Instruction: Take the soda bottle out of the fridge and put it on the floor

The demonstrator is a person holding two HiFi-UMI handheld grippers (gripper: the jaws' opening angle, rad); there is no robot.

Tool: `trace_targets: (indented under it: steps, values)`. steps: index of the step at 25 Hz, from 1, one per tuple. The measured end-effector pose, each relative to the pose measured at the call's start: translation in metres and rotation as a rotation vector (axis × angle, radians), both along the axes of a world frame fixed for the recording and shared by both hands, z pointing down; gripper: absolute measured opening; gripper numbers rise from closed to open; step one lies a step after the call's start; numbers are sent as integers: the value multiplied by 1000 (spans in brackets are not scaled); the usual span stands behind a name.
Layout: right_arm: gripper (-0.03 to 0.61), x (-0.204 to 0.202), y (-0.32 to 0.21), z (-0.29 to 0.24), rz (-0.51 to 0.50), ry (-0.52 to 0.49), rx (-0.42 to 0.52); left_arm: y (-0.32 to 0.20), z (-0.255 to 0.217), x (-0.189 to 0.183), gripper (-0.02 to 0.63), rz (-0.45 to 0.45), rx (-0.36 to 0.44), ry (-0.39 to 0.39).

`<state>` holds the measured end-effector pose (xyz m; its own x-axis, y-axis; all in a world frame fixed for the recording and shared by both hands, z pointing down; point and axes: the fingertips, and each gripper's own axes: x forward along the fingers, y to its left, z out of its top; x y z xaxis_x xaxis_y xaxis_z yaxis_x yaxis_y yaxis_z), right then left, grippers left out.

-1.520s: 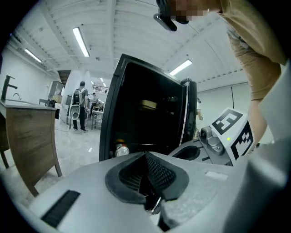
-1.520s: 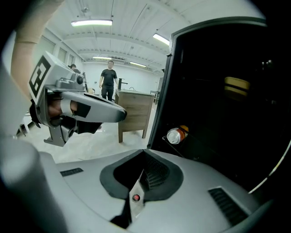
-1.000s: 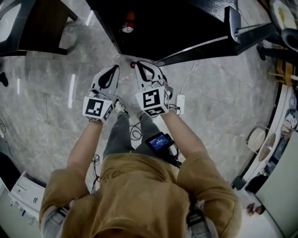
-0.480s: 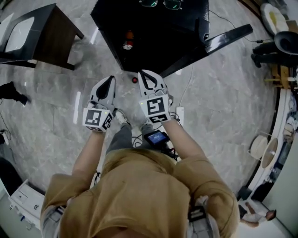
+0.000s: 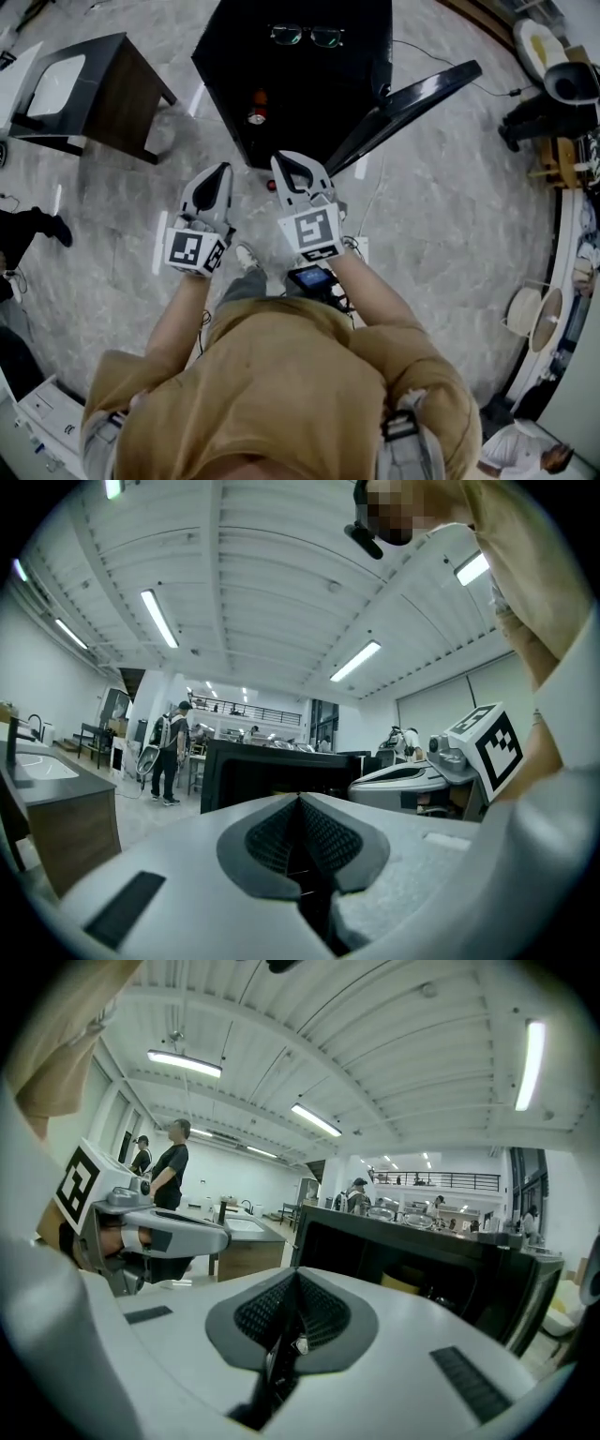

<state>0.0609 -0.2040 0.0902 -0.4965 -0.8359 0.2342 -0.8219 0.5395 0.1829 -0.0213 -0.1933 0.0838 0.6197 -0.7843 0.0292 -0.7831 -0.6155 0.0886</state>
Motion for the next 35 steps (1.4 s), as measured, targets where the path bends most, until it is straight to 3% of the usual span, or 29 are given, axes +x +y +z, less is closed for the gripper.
trace_targets:
  steps: [20,30,35]
  values:
    - [0,78,32,-149,149,-164,282,31,-108,-22,1,-14,171,-6]
    - [0,135,46,-165,308,-236,282,25,-134,-34,1,-60,211,4]
    - [0,150,48,-179,332,-222,297,22,-145,-42,0,-85,228,3]
